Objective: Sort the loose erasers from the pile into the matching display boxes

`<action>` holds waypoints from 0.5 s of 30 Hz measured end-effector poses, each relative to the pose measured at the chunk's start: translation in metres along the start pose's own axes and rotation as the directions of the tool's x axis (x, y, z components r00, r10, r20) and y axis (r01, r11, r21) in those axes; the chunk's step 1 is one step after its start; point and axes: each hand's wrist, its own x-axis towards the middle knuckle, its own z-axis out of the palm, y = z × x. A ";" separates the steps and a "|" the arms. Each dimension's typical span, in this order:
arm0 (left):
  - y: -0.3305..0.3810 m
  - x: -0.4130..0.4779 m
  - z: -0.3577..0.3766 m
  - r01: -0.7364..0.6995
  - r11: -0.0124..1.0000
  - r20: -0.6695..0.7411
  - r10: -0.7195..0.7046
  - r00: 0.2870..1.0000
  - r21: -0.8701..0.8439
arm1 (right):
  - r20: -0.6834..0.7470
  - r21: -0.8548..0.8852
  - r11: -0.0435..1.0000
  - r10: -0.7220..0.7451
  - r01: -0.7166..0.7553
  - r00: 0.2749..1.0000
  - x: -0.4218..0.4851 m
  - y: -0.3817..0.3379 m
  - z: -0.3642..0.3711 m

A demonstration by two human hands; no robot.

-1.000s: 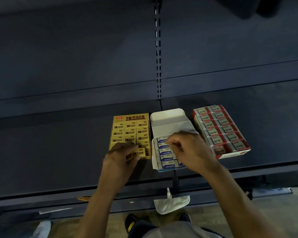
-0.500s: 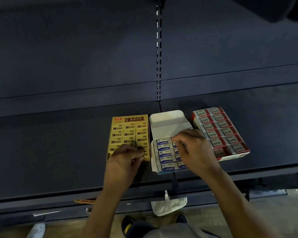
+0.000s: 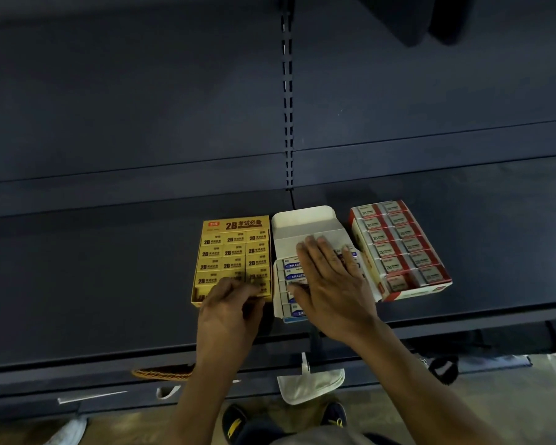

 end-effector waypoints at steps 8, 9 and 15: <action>0.012 -0.013 -0.002 -0.007 0.999 0.012 0.007 1.000 0.034 | 0.043 0.073 0.997 -0.005 0.002 0.999 0.000 -0.001 -0.002; 0.014 -0.014 -0.002 0.004 0.999 0.020 -0.005 1.000 0.054 | 0.032 0.129 0.992 -0.006 0.002 0.999 -0.001 0.001 -0.004; 0.042 -0.006 0.001 -0.004 0.999 -0.073 0.006 0.997 0.037 | -0.137 0.259 0.957 0.170 -0.130 0.976 -0.016 0.041 -0.028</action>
